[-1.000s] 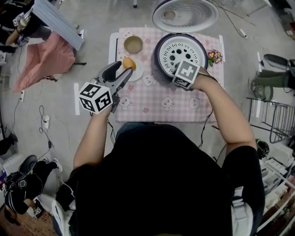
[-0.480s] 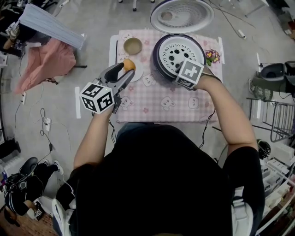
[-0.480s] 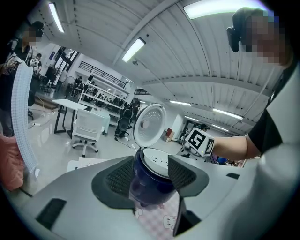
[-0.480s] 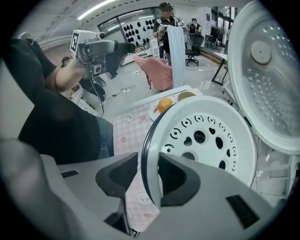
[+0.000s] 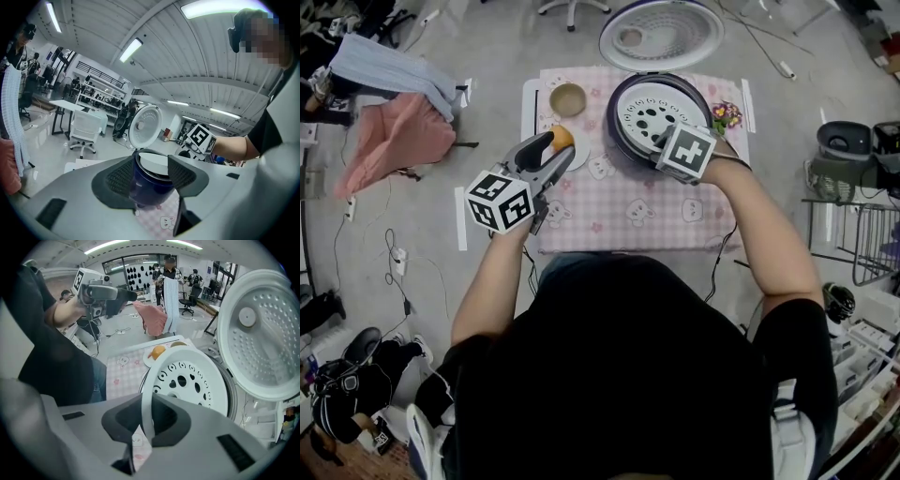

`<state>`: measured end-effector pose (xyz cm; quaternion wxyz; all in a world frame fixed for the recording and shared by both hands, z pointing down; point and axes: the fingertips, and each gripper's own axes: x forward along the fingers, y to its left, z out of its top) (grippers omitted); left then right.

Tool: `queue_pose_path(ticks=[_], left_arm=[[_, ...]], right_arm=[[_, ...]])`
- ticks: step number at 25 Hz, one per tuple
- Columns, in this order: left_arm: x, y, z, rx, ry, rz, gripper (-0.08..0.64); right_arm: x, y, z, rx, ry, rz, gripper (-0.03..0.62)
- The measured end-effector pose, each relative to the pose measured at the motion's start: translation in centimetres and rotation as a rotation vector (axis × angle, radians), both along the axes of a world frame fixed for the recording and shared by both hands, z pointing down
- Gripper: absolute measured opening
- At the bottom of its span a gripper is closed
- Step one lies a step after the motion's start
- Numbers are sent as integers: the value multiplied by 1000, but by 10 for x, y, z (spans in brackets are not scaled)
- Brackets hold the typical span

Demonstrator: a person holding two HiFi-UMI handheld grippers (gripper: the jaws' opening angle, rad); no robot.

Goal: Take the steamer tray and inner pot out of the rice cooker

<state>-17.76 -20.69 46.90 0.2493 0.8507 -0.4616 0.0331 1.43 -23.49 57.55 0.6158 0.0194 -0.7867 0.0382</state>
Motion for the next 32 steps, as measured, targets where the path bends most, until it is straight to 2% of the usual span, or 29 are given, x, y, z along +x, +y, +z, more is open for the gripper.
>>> queue_pose_path(ticks=[5, 17, 32], left_arm=[[2, -1, -2, 7, -3, 7, 244], [20, 9, -16, 23, -15, 53, 239], [70, 19, -30, 40, -30, 153, 238]], right_arm=[[-2, 2, -4, 15, -29, 12, 35], [10, 0, -44, 141, -91, 43, 34], [106, 2, -76, 231, -65, 227, 34]])
